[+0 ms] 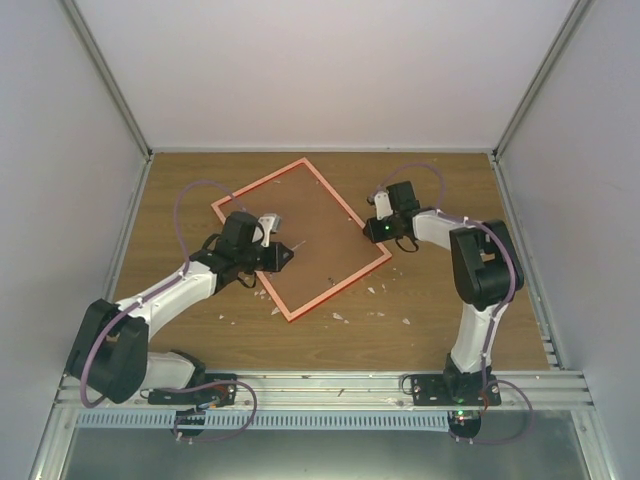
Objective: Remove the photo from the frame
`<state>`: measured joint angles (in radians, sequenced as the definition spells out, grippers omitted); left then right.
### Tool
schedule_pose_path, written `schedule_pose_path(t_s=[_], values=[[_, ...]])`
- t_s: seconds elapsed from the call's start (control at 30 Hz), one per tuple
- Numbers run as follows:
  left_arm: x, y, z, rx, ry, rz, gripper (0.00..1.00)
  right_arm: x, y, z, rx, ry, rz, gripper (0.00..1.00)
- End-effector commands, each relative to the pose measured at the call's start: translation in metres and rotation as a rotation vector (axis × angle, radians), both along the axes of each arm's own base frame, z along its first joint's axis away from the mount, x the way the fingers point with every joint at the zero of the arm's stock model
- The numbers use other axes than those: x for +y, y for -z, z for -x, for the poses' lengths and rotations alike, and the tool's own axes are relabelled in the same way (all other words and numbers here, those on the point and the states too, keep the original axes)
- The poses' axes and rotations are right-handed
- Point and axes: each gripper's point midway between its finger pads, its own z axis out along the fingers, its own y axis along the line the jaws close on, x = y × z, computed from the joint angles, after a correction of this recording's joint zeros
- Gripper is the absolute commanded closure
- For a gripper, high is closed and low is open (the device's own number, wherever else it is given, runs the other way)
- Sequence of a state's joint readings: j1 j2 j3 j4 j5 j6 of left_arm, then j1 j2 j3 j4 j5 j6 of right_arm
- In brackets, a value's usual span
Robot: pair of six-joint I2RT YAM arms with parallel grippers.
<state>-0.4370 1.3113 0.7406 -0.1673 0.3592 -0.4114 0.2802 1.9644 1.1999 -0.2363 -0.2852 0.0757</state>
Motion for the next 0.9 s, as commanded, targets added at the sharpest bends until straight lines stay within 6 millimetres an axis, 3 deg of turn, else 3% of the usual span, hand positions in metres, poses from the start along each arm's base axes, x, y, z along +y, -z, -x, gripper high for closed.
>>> schedule_pose_path(t_s=[0.0, 0.13, 0.4, 0.53, 0.73, 0.87], values=[[-0.014, -0.016, -0.008, -0.053, 0.024, 0.040, 1.00, -0.021, 0.031, 0.052, 0.164, 0.085, 0.042, 0.83], [-0.020, -0.016, -0.008, -0.050, 0.038, 0.040, 1.00, -0.023, 0.032, 0.082, 0.196, 0.118, 0.024, 0.83], [-0.039, -0.014, -0.007, -0.041, 0.083, 0.030, 1.00, -0.009, 0.027, 0.130, 0.224, 0.110, -0.021, 0.82], [-0.047, -0.010, -0.004, -0.032, 0.102, 0.024, 1.00, -0.001, 0.018, 0.146, 0.214, 0.117, -0.055, 0.76], [-0.058, -0.004, -0.003, -0.019, 0.124, 0.019, 1.00, 0.010, 0.005, 0.160, 0.198, 0.092, -0.082, 0.71], [-0.064, 0.001, -0.003, -0.012, 0.138, 0.014, 1.00, 0.005, 0.003, 0.155, 0.163, 0.100, -0.050, 0.69]])
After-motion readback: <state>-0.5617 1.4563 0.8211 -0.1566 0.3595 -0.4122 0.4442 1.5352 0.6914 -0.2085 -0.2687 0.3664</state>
